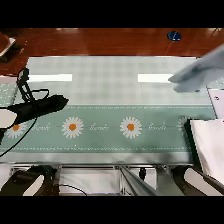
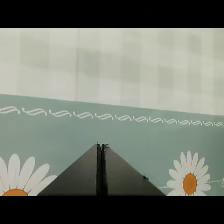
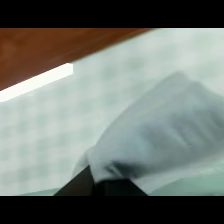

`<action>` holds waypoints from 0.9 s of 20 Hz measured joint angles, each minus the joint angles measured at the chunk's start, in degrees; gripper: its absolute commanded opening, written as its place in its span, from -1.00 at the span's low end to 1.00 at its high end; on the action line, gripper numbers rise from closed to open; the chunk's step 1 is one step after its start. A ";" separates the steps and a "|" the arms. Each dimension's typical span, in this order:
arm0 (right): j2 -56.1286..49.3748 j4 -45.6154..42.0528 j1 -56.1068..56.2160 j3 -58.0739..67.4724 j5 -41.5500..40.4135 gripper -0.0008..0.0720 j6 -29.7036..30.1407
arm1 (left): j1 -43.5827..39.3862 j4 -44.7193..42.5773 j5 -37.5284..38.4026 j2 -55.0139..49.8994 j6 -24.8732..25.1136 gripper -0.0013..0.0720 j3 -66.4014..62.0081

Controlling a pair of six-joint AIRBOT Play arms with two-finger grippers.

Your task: Fold the shirts.

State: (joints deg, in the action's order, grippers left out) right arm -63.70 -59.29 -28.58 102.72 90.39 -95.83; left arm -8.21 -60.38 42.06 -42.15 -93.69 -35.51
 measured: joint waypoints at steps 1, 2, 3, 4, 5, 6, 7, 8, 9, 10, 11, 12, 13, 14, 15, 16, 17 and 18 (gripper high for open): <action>1.22 -1.68 -2.43 0.04 2.27 -0.90 -0.35 | 0.00 0.00 -0.44 0.00 -0.02 -0.92 0.00; 2.40 -3.58 -5.11 0.07 4.72 -0.90 -0.74 | 0.00 0.04 -1.22 0.00 0.00 -0.92 0.00; 3.32 -5.40 -7.87 0.07 7.06 -0.90 -1.01 | 0.00 0.07 -1.92 0.00 0.04 -0.92 0.00; 4.04 -6.69 -10.49 0.07 8.98 -0.90 -1.18 | 0.00 0.04 -2.47 0.00 0.07 -0.92 0.00; 4.70 -7.50 -13.11 -0.02 10.56 -0.90 -1.22 | 0.00 0.11 -3.19 0.00 0.07 -0.92 0.00; 5.35 -8.22 -15.85 -0.31 11.85 -0.90 -1.20 | 0.00 0.09 -3.50 0.00 0.09 -0.92 0.00; 6.01 -8.50 -18.34 -0.81 12.76 -0.90 -1.07 | 0.00 0.09 -4.11 0.00 0.11 -0.92 0.00; 6.86 -8.85 -20.94 -1.84 13.51 -0.90 -0.81 | 0.00 0.09 -4.55 0.00 0.13 -0.92 0.00; 7.93 -9.33 -23.52 -3.41 14.08 -0.90 -0.52 | 0.00 0.09 -4.66 0.00 0.13 -0.92 0.00; 9.14 -9.53 -25.79 -5.46 14.47 -0.90 -0.26 | 0.00 0.09 -4.83 0.00 0.24 -0.92 0.00; 10.64 -9.64 -28.06 -7.96 14.71 -0.90 -0.04 | 0.00 0.09 -5.16 0.00 0.24 -0.92 0.00; 12.46 -9.77 -30.49 -11.08 15.04 -0.90 0.04 | 0.00 0.09 -5.51 0.00 0.24 -0.92 0.00; 14.29 -10.05 -32.76 -14.14 15.10 -0.90 0.20 | 0.00 0.07 -5.75 0.00 0.24 -0.92 0.00; 16.44 -10.95 -35.19 -17.57 15.30 -0.90 0.22 | 0.00 0.07 -6.01 0.00 0.26 -0.92 0.00; 18.53 -12.35 -37.24 -20.65 15.41 -0.90 0.17 | 0.00 0.07 -6.38 0.00 0.24 -0.92 0.00; 20.96 -15.02 -39.23 -23.82 15.47 -0.90 -0.15 | 0.00 0.07 -6.64 0.00 0.24 -0.92 0.00; 23.34 -18.43 -40.76 -26.84 15.50 -0.90 -0.76 | 0.00 0.07 -6.91 0.00 0.24 -0.92 0.00; 25.59 -21.81 -41.79 -29.40 15.56 -0.90 -1.46 | 0.00 0.07 -7.19 0.00 0.22 -0.92 0.00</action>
State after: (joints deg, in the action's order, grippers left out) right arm -38.11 -81.10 -70.37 73.32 105.95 -97.30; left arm -8.21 -60.31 34.87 -42.15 -93.47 -35.51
